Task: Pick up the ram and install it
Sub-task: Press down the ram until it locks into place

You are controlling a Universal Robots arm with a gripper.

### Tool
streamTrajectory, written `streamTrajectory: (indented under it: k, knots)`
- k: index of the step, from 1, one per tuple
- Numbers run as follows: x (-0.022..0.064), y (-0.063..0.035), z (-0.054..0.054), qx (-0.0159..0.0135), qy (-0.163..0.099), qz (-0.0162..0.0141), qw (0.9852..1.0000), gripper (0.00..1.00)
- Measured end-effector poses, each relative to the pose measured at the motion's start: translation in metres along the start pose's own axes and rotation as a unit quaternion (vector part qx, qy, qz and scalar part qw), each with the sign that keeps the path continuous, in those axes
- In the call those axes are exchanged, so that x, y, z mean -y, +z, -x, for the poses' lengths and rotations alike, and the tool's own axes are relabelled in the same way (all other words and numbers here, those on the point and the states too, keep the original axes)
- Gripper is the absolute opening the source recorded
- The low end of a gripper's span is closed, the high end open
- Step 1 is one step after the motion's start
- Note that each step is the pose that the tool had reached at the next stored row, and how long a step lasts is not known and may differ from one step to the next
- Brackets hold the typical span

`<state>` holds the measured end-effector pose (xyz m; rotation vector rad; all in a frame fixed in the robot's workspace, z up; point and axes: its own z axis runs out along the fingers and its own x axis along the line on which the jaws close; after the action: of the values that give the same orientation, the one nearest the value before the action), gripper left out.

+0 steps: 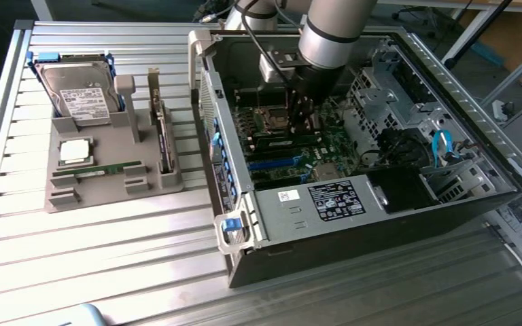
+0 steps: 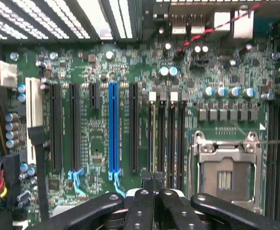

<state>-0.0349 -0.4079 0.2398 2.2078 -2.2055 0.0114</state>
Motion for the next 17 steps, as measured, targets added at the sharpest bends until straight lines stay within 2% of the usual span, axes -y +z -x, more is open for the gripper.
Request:
streamTrajectory:
  k: [17]
  knots:
    - [-0.0351,0.0003,0.000,0.0000,0.000,0.0000,1.0000,0.10]
